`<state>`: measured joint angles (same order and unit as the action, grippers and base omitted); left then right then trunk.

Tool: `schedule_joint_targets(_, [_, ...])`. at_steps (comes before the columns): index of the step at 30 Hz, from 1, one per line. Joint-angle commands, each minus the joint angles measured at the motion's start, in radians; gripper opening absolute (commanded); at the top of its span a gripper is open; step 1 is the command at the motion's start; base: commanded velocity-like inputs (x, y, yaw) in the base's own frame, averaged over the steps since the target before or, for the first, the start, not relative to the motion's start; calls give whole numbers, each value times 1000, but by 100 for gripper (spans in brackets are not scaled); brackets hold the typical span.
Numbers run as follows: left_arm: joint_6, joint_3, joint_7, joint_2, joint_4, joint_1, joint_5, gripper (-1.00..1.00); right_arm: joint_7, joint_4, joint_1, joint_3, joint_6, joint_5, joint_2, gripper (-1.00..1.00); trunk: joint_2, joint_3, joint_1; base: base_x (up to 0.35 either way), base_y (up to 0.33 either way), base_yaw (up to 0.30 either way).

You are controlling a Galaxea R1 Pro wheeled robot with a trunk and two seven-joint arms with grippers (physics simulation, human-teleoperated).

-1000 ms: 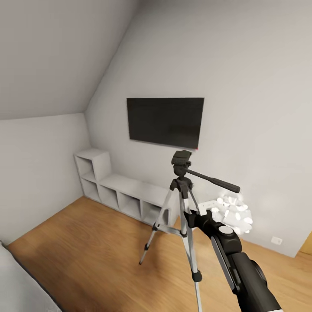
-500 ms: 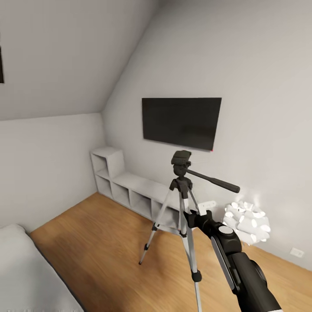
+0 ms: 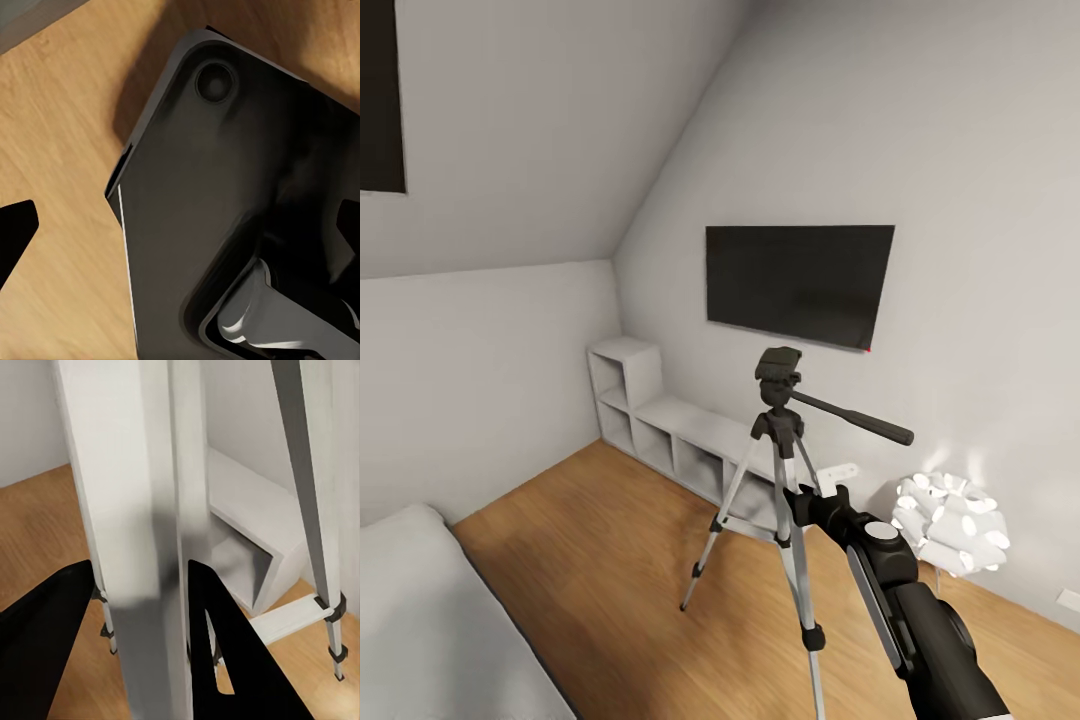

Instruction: Attach the digital camera to the camera tripod in the bedroom.

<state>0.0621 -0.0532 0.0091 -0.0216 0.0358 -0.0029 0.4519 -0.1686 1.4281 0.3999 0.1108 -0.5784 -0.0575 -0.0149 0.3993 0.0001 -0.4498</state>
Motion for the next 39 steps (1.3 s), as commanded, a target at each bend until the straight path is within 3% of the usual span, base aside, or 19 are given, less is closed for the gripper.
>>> schedule_joint_targets(1, [2,-5,1,0,0,0,-3,100,-6,1,0,-1,-4,-5,0,-100,1,0,0,0,0,8])
schedule_joint_targets(14, [2,-5,1,0,0,0,-3,100,-31,7,0,-5,-3,-5,0,-100,1,0,0,0,0,1])
schedule_joint_targets(20, [2,-5,1,0,0,0,-3,100,-87,16,0,-45,-2,-3,0,-100,1,0,0,0,0,0])
schedule_joint_targets(25, [2,-5,1,0,0,0,-3,100,-202,18,0,-86,-3,-5,5,-100,1,0,0,0,0,0])
schedule_joint_targets(30, [2,-5,1,0,0,0,-3,100,-296,18,0,-95,-2,-14,29,-100,1,0,0,0,0,0])
schedule_joint_targets(31, [2,-5,0,0,0,0,-3,100,-319,18,0,-96,-2,-16,46,-100,1,0,0,0,0,0])
schedule_joint_targets(39, [2,-5,1,0,0,0,-3,100,-329,12,0,-97,1,-20,56,-100,1,0,0,0,0,0])
